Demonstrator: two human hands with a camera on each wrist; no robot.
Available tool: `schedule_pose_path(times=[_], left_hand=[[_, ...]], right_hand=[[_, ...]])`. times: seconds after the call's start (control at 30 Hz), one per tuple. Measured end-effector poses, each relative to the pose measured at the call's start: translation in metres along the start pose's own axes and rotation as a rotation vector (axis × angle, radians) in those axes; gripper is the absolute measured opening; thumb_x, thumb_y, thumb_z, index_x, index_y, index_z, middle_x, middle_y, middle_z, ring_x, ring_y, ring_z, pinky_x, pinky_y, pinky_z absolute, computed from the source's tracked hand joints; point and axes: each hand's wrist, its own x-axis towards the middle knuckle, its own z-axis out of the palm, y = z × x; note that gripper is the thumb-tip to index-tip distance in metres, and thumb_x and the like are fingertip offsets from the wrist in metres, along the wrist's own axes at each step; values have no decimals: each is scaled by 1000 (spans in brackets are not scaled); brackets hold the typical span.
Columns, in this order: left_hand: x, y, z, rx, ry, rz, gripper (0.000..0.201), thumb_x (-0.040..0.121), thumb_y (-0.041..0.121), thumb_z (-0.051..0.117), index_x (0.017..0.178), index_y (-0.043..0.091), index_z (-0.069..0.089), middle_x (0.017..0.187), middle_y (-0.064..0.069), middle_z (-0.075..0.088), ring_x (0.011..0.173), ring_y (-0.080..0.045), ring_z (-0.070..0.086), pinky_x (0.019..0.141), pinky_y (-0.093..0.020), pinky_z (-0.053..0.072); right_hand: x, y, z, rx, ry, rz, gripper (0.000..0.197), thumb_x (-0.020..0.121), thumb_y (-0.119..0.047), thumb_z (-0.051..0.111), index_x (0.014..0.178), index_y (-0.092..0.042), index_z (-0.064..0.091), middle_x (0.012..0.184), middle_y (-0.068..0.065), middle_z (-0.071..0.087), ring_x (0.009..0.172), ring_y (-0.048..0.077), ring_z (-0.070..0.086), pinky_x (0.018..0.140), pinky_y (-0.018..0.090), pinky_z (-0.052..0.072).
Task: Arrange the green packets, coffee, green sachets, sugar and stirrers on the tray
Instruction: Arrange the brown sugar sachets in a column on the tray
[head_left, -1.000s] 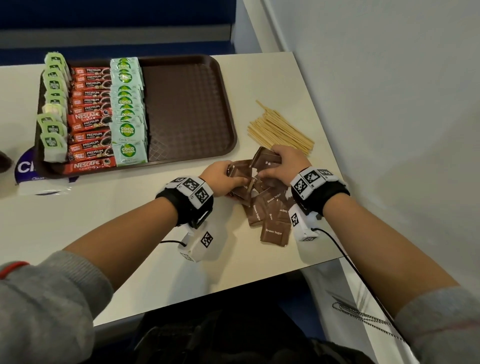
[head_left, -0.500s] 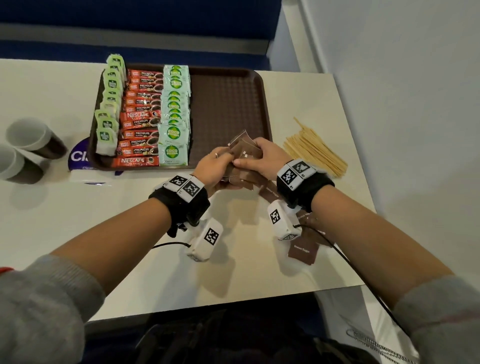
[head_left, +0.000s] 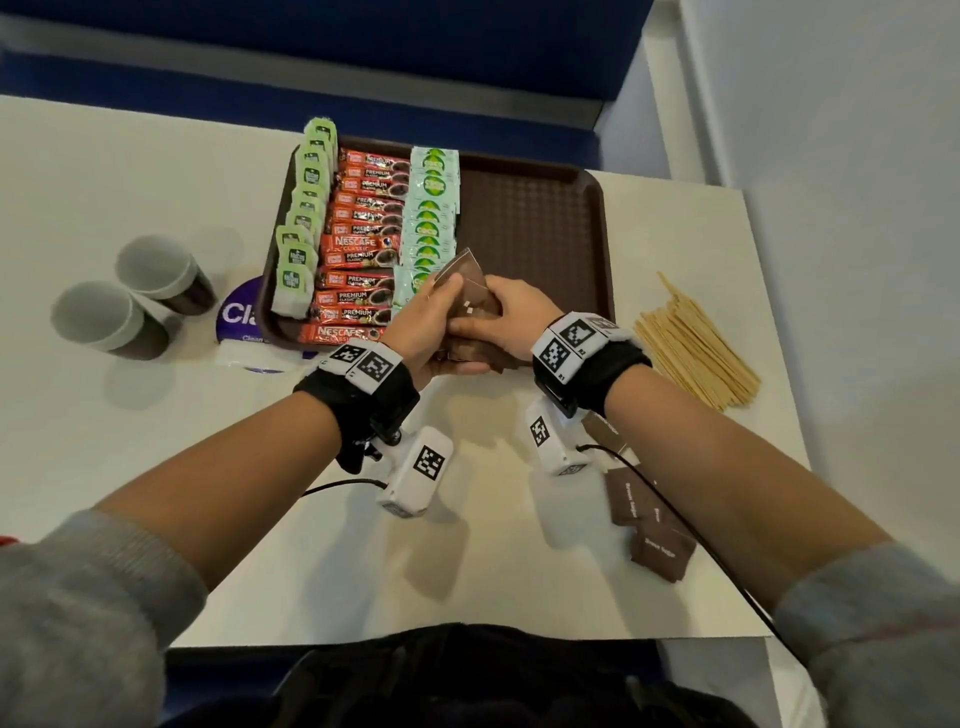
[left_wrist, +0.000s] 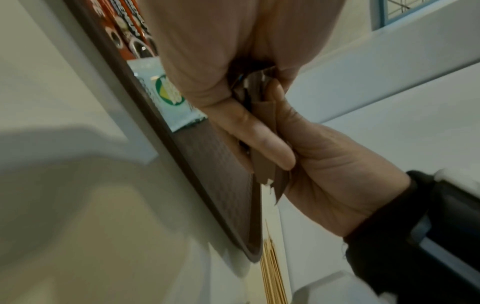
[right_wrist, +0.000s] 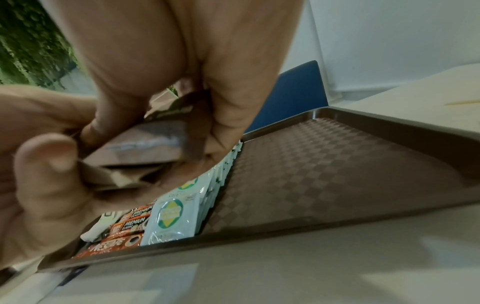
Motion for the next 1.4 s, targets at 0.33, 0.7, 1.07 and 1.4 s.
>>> schedule_pose_path(times=[0.33, 0.7, 1.07, 1.4], left_hand=[[24, 16, -31, 35, 42, 88, 34, 94, 32, 57, 124, 17, 53, 103, -9, 65, 57, -14, 68, 45, -27, 53], [23, 26, -59, -49, -3, 78, 24, 96, 33, 53, 114, 19, 60, 95, -10, 71, 68, -22, 70, 48, -29, 56], [25, 32, -82, -22, 13, 125, 26, 87, 14, 67, 112, 11, 61, 87, -10, 68, 57, -15, 69, 42, -20, 51], [39, 36, -103, -23, 189, 181, 15, 87, 13, 67, 101, 10, 63, 68, -2, 72, 50, -15, 67, 42, -22, 51]], right_hand=[[32, -24, -5, 31, -51, -21, 43, 80, -31, 72, 116, -13, 58, 108, 7, 66, 98, 21, 62, 87, 31, 48], [52, -29, -4, 378, 104, -14, 53, 85, -1, 62, 133, -19, 45, 115, -1, 56, 102, 13, 55, 92, 30, 49], [69, -56, 18, 480, 85, -44, 28, 97, -11, 45, 122, -19, 55, 127, 5, 57, 118, 17, 54, 102, 29, 43], [70, 0, 17, -11, 254, 210, 22, 81, -30, 72, 95, -14, 66, 88, 0, 65, 80, 10, 57, 72, 20, 44]])
